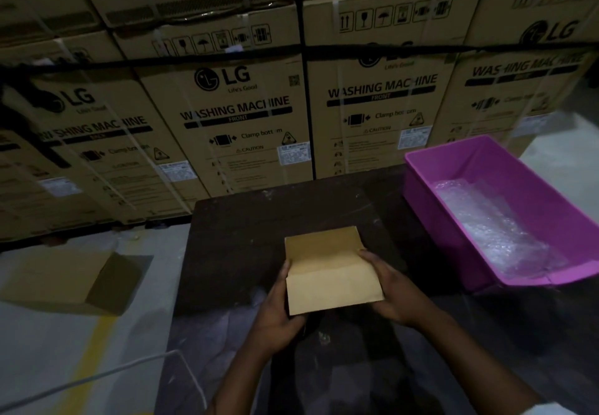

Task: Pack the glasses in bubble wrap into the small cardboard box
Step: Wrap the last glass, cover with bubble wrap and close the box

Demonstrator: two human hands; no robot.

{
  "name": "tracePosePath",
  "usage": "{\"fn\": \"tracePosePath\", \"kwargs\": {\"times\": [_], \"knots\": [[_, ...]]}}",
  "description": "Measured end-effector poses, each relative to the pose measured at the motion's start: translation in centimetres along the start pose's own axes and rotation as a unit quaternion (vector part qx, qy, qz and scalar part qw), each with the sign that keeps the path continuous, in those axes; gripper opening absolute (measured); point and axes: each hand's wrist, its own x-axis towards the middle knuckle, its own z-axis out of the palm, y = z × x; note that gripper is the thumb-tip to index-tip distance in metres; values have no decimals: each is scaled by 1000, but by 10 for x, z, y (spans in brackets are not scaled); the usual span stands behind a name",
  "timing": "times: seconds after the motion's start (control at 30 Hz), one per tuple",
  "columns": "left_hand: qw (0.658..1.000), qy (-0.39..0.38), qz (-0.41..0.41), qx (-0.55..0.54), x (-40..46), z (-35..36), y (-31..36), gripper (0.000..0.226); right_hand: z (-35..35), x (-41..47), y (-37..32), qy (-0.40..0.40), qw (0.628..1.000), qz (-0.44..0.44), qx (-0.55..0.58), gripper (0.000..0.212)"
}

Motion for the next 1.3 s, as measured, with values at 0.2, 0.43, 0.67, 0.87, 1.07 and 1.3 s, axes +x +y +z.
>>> {"fn": "tracePosePath", "kwargs": {"times": [0.2,0.43,0.67,0.87,1.07,1.3], "knots": [[995,10,-9,-100,-27,0,8,93,-16,-4,-7,-104,990,56,76,115],[983,82,-78,-147,-10,4,23,65,-21,-5,-19,-102,978,109,144,91],[989,141,-52,-8,-2,12,26,36,-16,-6,-25,-64,987,124,79,71],[987,154,-35,36,-4,12,23,38,-16,-6,-26,-65,989,116,66,66],[983,169,-24,68,-10,14,28,41,-13,-7,-27,-55,990,112,57,65],[978,193,-21,77,-14,18,30,43,-9,-7,-26,-43,992,110,35,67]]}}
